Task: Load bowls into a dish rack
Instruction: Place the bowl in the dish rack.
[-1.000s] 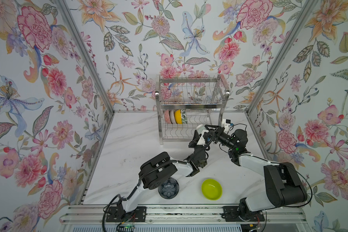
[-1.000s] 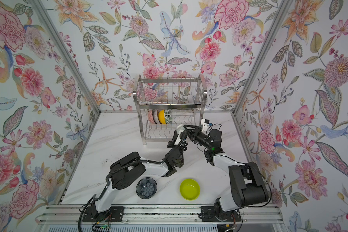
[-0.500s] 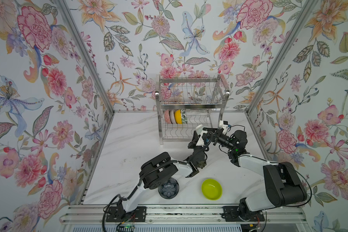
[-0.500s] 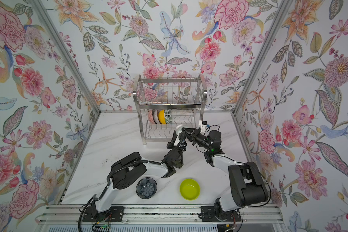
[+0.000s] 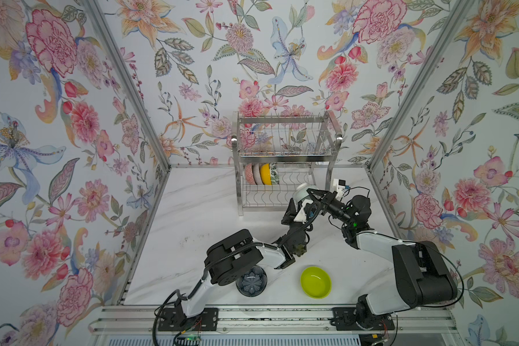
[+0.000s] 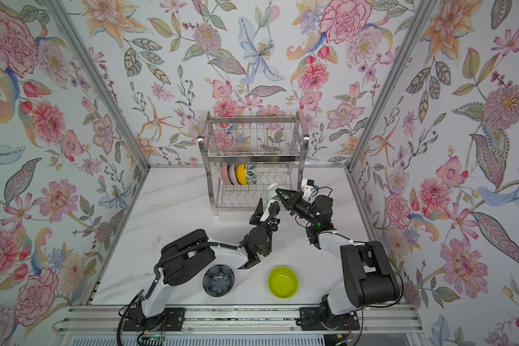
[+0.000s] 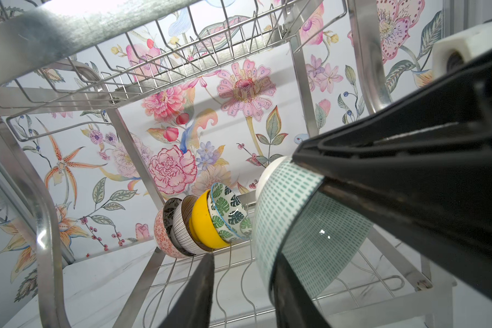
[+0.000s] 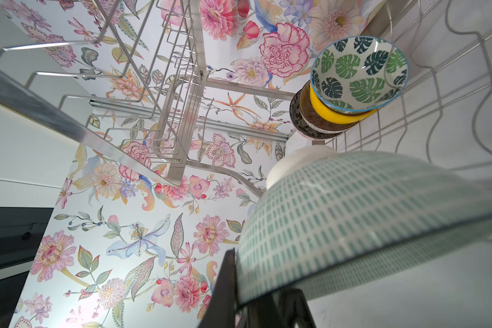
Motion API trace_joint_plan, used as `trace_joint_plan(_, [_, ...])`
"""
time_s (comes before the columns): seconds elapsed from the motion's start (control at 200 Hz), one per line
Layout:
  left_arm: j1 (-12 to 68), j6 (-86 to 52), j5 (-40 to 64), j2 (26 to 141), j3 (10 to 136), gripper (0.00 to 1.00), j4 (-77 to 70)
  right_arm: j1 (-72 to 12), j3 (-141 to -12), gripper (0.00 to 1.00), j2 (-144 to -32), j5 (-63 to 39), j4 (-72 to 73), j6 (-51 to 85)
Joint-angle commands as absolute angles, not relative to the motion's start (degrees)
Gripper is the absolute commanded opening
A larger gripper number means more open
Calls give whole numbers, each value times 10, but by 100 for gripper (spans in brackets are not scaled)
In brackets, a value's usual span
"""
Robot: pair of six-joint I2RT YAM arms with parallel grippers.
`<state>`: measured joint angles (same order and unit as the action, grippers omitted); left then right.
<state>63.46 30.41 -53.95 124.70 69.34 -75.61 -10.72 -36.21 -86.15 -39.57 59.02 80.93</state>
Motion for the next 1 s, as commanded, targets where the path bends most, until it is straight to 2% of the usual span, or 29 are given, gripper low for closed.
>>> trace_joint_plan(0.0, [636,272,-533,1207,676,45,-743,-100,-359,0,-845,-380,638,785])
trace_joint_plan(0.135, [631,213,-492,1157,644,59,-670,-98,-359,0,-839,-379,635,780])
trace_joint_plan(0.395, [609,83,-390,1024,566,99,-481,-101,-363,0,-819,-376,598,736])
trace_joint_plan(0.606, [526,-47,-217,906,504,99,-309,-125,-393,0,-779,-352,457,605])
trace_joint_plan(0.841, [470,-80,-156,817,404,99,-301,-170,-427,0,-766,-325,356,478])
trace_joint_plan(0.996, [442,-94,-158,781,346,99,-337,-198,-454,0,-781,-317,316,401])
